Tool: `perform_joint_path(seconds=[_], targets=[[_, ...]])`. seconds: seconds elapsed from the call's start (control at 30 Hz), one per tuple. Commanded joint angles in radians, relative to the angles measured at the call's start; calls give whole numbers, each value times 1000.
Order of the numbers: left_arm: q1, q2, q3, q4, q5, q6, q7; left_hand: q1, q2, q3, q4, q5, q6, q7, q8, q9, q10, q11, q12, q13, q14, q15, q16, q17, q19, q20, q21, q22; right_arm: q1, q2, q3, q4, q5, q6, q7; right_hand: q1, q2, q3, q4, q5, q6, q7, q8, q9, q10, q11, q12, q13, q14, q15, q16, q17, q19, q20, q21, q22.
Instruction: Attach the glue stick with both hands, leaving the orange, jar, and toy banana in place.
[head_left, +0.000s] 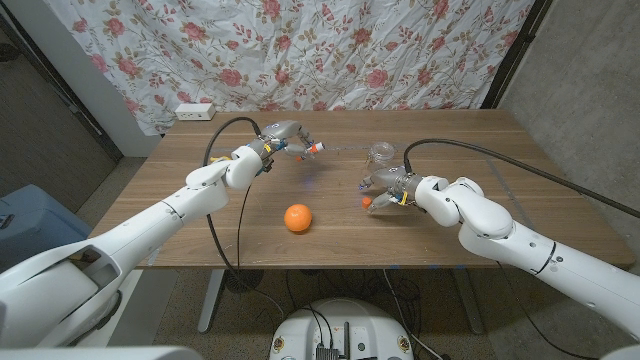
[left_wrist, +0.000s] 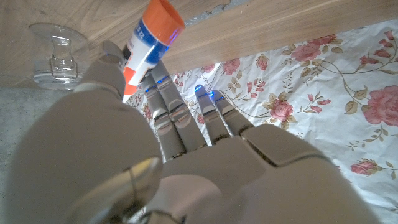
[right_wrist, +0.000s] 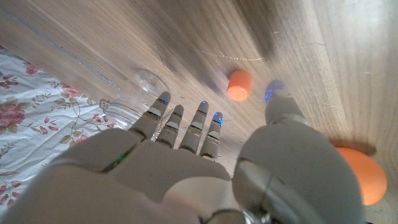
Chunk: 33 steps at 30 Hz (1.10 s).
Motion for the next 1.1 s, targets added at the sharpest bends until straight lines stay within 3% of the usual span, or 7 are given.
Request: perform_joint_path(seconds=[0.03,0.4,0.73,1.1], targets=[[4,5,3,-13,7,8,-6,54,69,3,5,5,78,-45,1,0,2,-6,10,4,-5,-154,5,3,2,-73,4,3,-8,17,-8,16,-45,1,19,1,2,5,1,-4,10,-1,5,5,10,1,2,6,11,1,6,3,12,-1,10,5],[0,12,5,-15,20,-2,-13,52,72,0,5,5,79,-44,0,0,1,-6,10,4,-4,-153,6,3,2,-73,4,3,-12,37,-14,36,-73,15,-7,3,-1,1,8,-1,21,-12,7,5,41,-15,7,5,35,-15,16,6,20,-3,9,5],[1,11,4,-13,20,-6,-14,50,73,-3,6,5,78,-43,-1,1,0,-6,10,4,-4,-152,6,3,2,-72,4,3,-16,46,-14,43,-100,18,-30,28,-1,-2,7,11,85,-16,29,8,119,-47,15,3,86,-49,37,8,51,-18,10,5],[9,11,-1,-16,11,-5,-12,48,77,-5,6,5,77,-42,-3,1,-2,-6,10,4,-2,-151,7,3,2,-66,5,3,-22,50,-8,52,-111,37,-72,75,-3,-5,8,32,156,-17,55,12,197,-52,16,-2,141,-89,56,5,72,-25,8,4]])
